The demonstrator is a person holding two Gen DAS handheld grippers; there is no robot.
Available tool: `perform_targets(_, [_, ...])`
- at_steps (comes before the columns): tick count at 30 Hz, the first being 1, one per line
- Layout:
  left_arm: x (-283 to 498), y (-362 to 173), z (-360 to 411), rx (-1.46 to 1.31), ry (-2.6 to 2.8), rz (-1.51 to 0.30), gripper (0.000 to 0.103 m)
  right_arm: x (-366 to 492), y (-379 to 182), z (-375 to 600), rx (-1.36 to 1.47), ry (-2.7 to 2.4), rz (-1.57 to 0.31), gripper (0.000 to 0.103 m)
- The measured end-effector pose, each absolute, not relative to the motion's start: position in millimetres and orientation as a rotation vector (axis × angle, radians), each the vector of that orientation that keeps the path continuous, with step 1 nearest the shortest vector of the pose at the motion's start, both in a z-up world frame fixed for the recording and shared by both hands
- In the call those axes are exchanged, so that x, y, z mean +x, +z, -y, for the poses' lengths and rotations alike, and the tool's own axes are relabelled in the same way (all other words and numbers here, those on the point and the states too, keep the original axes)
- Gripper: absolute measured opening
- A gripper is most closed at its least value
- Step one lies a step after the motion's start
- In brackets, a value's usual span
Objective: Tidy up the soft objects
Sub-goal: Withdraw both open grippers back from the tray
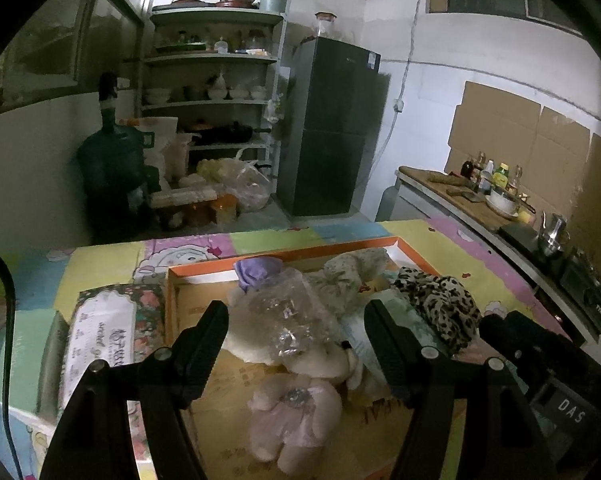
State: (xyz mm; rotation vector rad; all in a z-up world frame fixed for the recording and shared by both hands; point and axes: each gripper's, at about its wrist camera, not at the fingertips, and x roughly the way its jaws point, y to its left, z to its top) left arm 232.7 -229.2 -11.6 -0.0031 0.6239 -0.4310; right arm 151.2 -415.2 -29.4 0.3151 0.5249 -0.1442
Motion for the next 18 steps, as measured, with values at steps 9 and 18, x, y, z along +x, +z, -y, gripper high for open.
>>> perform_targets(9, [215,-1,209,-0.014,-0.4,-0.594,0.07,140,-13,393,0.283,-0.117,-0.496,0.067])
perform_targets(18, [192,12,179,-0.033,-0.375,-0.55,0.07,131,5,356,0.233,-0.07,-0.467,0.067])
